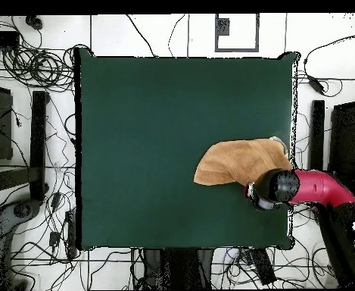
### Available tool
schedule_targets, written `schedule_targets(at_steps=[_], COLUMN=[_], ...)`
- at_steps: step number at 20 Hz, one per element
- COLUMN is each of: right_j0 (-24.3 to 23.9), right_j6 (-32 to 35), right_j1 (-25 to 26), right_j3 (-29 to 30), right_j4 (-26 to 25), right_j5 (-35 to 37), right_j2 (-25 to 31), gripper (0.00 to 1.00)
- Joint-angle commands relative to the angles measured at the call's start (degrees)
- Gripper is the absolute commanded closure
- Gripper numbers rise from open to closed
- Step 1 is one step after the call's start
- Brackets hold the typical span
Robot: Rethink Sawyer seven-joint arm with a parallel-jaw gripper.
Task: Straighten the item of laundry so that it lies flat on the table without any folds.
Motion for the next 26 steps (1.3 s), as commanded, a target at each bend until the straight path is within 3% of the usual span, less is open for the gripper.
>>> schedule_targets(at_steps=[1, 6, 9, 16, 21, 26], right_j0=[7.3, 11.8, 16.9, 27.4, 29.0, 30.6], right_j6=[27.5, 35.2, 41.5, 53.1, 53.1, 53.1], right_j1=[6.2, 5.8, 5.0, 5.9, 4.4, 2.1], right_j3=[-1.5, 4.1, 7.0, 9.4, 11.2, 14.2], right_j4=[1.7, 7.1, 8.2, 14.4, 20.6, 23.6], right_j5=[-18.8, -24.7, -30.4, -40.2, -41.7, -44.2], right_j2=[-7.3, -12.6, -17.2, -26.6, -27.0, -26.9], gripper=[0.0, 0.0, 0.0, 0.0, 0.0, 0.0])
